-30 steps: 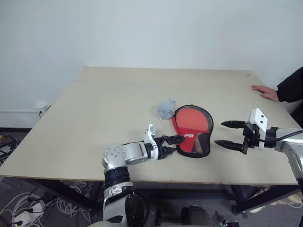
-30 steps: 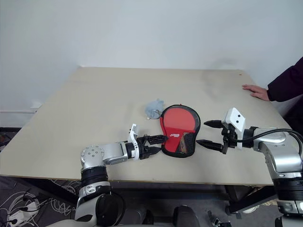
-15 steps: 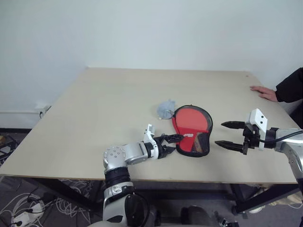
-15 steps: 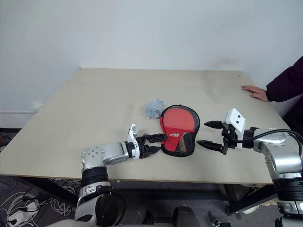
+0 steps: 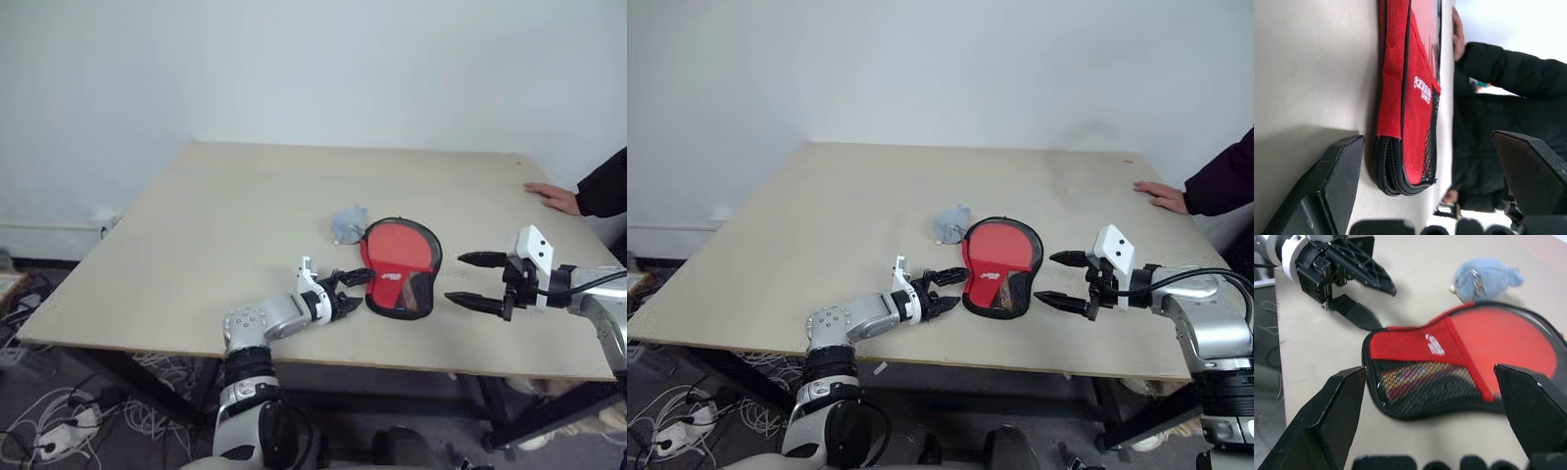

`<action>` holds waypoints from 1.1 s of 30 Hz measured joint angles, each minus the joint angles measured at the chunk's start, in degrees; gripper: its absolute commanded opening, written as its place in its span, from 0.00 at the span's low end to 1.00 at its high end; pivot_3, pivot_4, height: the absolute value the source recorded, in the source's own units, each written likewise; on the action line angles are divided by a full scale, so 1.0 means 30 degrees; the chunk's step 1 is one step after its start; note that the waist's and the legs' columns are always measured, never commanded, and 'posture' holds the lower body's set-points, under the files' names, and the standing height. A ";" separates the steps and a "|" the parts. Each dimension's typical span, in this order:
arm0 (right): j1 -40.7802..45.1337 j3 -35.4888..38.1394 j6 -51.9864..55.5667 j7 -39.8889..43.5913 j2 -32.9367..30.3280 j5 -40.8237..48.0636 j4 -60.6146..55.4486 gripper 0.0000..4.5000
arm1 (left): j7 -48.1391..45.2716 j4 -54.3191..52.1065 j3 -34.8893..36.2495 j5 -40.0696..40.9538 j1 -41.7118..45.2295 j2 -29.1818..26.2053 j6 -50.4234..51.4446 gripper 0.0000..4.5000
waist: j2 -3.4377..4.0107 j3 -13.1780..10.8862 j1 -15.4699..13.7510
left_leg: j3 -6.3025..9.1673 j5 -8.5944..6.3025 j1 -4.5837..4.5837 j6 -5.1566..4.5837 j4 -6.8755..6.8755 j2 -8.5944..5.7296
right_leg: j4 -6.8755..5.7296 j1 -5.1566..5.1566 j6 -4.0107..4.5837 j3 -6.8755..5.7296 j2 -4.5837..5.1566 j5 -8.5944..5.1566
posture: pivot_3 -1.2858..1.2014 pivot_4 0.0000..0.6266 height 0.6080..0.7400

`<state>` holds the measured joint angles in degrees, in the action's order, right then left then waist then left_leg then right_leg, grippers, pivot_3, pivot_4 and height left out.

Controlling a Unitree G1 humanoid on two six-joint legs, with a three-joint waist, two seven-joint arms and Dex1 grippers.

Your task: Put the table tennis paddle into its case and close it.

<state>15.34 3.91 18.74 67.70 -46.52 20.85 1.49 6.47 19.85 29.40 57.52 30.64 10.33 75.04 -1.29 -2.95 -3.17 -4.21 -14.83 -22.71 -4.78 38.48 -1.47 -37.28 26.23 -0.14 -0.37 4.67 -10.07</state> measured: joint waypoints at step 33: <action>-0.0783 -0.0018 0.0619 -0.0633 0.0185 0.0530 -0.1084 1.00 | -0.1510 0.4173 -0.1148 -0.0974 0.3331 -0.1005 0.0484 0.99 | 0.0441 0.0188 0.0357 | 0.1644 0.0585 -0.0608 -0.0267 -0.0066 -0.0755 | 0.0194 -0.0895 -0.0650 -0.0666 0.0383 -0.0951 | 0.52 0.00 0.85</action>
<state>12.99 3.86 20.60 65.80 -45.97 22.44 -1.76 1.94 32.36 25.96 54.60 40.63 7.32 76.49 0.03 -2.39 -2.10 0.72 -13.07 -24.53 -5.58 38.29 -3.73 -36.70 23.55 -2.09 -2.36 5.82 -12.92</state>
